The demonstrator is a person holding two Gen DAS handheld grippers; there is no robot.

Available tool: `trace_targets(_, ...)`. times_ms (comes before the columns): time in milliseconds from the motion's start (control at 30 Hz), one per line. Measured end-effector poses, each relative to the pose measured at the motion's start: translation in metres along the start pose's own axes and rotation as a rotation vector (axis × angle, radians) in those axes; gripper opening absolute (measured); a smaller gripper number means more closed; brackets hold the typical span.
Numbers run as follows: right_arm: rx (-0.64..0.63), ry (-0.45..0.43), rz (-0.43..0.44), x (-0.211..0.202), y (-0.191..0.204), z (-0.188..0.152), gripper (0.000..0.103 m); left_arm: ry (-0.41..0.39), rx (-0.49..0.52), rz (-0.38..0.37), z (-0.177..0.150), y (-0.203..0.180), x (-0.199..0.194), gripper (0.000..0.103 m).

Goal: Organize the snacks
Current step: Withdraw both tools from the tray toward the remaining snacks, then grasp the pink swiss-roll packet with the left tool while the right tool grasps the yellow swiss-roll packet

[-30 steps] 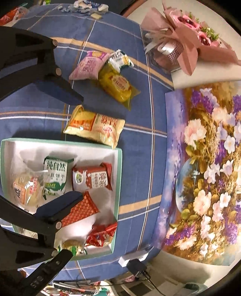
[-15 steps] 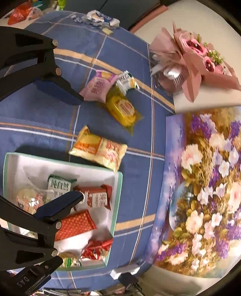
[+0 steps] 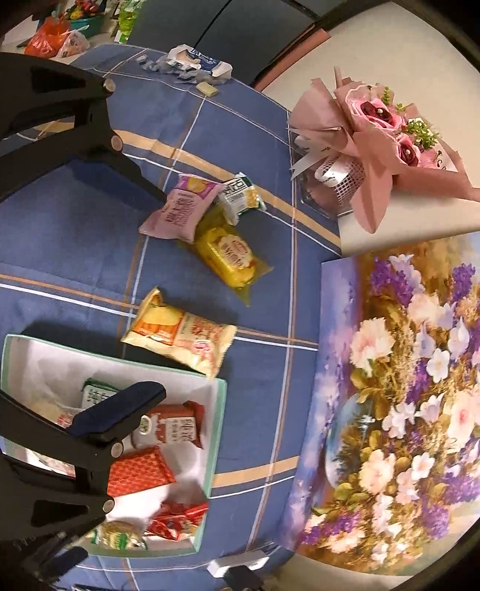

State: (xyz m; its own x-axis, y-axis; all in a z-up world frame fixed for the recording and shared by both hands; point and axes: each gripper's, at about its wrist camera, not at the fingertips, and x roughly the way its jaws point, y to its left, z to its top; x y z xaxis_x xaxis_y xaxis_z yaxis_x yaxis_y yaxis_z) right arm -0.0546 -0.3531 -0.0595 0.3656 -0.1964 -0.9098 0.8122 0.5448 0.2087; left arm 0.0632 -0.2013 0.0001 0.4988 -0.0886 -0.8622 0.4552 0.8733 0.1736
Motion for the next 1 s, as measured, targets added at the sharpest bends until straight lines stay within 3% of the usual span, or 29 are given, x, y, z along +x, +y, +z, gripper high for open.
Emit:
trace_targets(500, -0.034, -0.029, -0.001, 0.011, 0.034, 0.020, 0.103, 0.005, -0.045, -0.092, 0.044, -0.005, 0.024, 0.094)
trace_targets(1000, -0.110, -0.088, 0.022, 0.025, 0.088, 0.046, 0.103, 0.063, -0.136, -0.058, 0.053, 0.049, 0.072, 0.094)
